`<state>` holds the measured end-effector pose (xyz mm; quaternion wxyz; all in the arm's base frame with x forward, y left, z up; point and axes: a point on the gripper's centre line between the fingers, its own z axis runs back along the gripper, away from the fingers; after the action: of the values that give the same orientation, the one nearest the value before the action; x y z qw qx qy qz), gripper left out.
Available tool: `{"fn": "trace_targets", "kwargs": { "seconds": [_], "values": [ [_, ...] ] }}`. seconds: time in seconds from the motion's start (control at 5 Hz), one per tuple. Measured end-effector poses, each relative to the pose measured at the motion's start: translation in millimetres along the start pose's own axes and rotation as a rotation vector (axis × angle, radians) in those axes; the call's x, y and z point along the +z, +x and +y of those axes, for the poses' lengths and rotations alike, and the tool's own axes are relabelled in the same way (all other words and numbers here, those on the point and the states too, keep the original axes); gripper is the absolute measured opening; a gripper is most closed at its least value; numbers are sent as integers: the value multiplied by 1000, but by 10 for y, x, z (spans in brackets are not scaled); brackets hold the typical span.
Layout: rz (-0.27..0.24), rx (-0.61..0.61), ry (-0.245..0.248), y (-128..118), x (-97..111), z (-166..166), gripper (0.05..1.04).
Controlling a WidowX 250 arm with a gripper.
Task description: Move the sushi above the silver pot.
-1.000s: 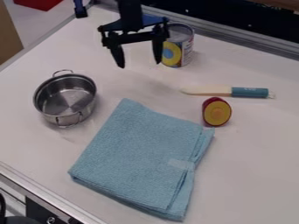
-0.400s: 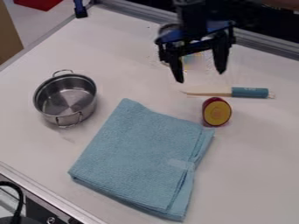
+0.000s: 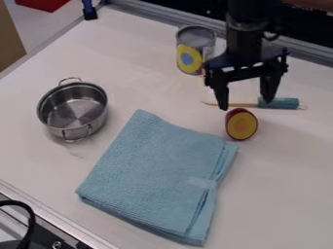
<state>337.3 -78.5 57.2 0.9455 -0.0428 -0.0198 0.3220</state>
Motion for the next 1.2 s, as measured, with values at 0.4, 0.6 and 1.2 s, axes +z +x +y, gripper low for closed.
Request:
{"fn": "trace_targets", "kwargs": {
  "seconds": [0.4,0.6,1.2],
  "values": [
    [-19,-16,3,-2,-158,-8,1000],
    [-38,-22,16,-25,-256,-4,1000],
    [-45,-3,53,-44,-472,55,950]
  ]
}}
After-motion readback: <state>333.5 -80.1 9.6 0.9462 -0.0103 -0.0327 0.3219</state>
